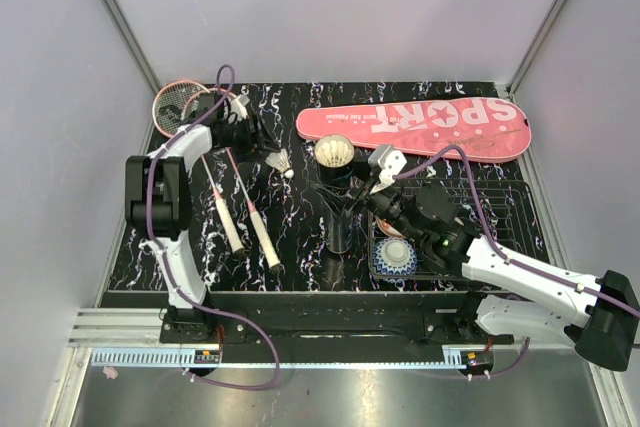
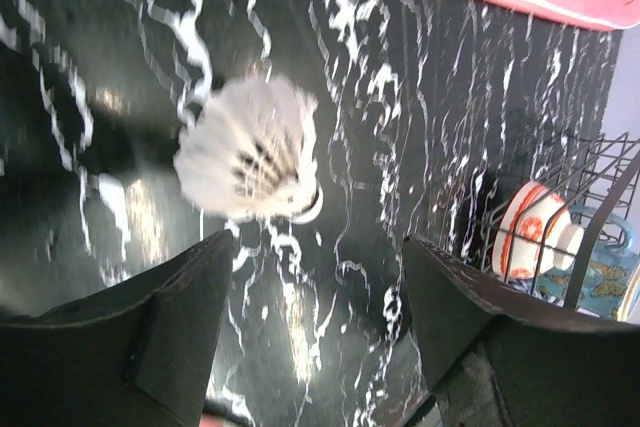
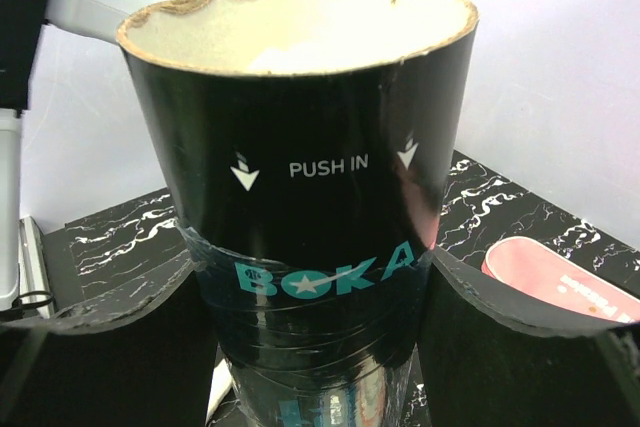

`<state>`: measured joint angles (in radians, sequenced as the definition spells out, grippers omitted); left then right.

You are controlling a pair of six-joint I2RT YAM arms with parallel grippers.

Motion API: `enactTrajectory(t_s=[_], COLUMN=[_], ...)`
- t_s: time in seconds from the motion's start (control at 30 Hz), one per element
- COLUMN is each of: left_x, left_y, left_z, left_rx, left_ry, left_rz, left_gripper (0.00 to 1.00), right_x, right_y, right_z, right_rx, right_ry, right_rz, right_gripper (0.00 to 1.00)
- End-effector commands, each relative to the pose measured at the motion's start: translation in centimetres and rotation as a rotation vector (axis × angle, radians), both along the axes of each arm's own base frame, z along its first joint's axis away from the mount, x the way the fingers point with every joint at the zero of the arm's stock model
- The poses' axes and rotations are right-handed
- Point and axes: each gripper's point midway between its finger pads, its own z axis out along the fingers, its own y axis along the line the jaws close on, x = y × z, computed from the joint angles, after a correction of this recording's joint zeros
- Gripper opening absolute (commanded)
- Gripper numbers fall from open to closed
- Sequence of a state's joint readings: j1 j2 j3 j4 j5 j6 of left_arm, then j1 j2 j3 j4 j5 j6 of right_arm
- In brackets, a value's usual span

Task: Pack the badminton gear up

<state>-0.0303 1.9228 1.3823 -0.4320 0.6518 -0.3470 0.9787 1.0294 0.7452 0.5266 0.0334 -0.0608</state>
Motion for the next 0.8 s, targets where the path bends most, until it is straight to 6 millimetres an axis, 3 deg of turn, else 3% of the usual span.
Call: enactTrajectory(t_s=[0.0,0.1,0.27,0.37,0.5,0.6,0.77], left_x=[5.2,6.0,6.5,5.8,4.3,3.4,2.2], left_y=[-1.5,-1.1,-1.4,-2.2,-2.1,-2.6,-3.8], left_z=[3.2,1.3,0.5,0.6,-0.8,-1.8,-2.6], left_rx=[-0.075,-0.039,-0.051,-0.092,-0.077,-0.076,-0.052], left_ry=[-0.201,-0.170,-0.195,-0.172,-0.111,-0.078,-0.036], left_rz=[-0.106,-0.115,-0.140,-0.176,-0.175,-0.187,-0.211], left_gripper=[0.72,0.73,0.69,0.54,0.45,0.38,0.35], right_x=[-0.1,-0.2,0.0,0.1,0.1,0.0,-0.3], right_y=[-0.4,-0.3,-0.3,0.0,0.1,0.2,0.0], right_z=[3.6,3.6,3.5,3.3,3.4,3.5,3.5], right_rx=[0.085,0.076,0.068,0.061,0.069,0.076,0.079], right_ry=[-0.055,-0.055,-0.058,-0.056,-0.059,-0.060,-0.059], right_rz=[-0.001,0.007,-0.003,0.001,0.005,0.014,0.021], right_gripper=[0.41,0.41,0.41,0.41,0.41,0.41,0.41])
